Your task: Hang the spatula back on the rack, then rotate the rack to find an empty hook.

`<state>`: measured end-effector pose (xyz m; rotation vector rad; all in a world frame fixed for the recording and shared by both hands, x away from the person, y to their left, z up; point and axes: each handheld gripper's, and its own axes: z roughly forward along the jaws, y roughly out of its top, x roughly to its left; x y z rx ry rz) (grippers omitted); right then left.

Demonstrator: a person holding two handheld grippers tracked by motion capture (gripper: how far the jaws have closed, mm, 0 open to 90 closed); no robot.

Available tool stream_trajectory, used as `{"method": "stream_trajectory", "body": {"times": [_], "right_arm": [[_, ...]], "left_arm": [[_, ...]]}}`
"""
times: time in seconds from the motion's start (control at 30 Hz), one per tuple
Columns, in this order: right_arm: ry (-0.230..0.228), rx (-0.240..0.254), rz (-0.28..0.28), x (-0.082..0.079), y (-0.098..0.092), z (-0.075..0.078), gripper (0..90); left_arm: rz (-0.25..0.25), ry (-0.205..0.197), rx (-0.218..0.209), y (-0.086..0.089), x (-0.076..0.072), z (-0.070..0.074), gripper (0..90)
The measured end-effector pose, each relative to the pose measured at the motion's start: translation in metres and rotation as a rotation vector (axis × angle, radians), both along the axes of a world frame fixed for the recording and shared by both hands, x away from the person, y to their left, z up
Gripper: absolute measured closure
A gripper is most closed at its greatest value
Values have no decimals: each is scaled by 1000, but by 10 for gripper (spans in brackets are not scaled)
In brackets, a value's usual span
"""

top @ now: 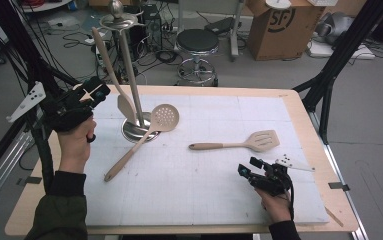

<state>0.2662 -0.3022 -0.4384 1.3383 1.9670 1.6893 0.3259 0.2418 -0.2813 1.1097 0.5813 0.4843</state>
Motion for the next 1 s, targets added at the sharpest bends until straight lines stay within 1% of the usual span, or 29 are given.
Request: {"method": "stream_trajectory", "body": {"times": [0.1, 0.13, 0.23, 0.37, 0.4, 0.47, 0.57, 0.7, 0.8, 0.87, 0.93, 1.0], "right_arm": [[8, 4, -3, -1, 0, 0, 285], [0, 1, -3, 0, 0, 0, 285], [0, 2, -4, -1, -1, 0, 285], [0, 7, -4, -2, -2, 1, 285], [0, 8, -4, -2, -2, 1, 285], [3, 10, -5, -2, -2, 1, 285], [1, 10, -6, -2, -3, 0, 285], [0, 8, -8, -1, -3, 0, 285], [4, 13, -11, -1, -5, 0, 285], [0, 15, -10, -1, -6, 0, 285], [6, 22, -14, -1, -7, 0, 285], [1, 18, -16, -1, -9, 0, 285]], "left_arm": [[-11, -14, 2, -6, -1, 7, 469], [-10, -18, 4, -9, 0, 9, 467], [-10, -19, 6, -14, 3, 15, 467], [-5, -20, -10, -19, 5, 19, 466], [-4, -18, -14, -20, 6, 20, 467], [-1, -14, -8, -22, 8, 21, 467], [6, -6, -10, -27, 11, 23, 468], [15, 16, -18, -34, 17, 27, 472], [21, 24, -14, -41, 22, 31, 479], [17, 23, -20, -45, 25, 35, 500], [16, 23, -10, -49, 27, 38, 540], [21, 24, -9, -53, 30, 43, 547]]}}
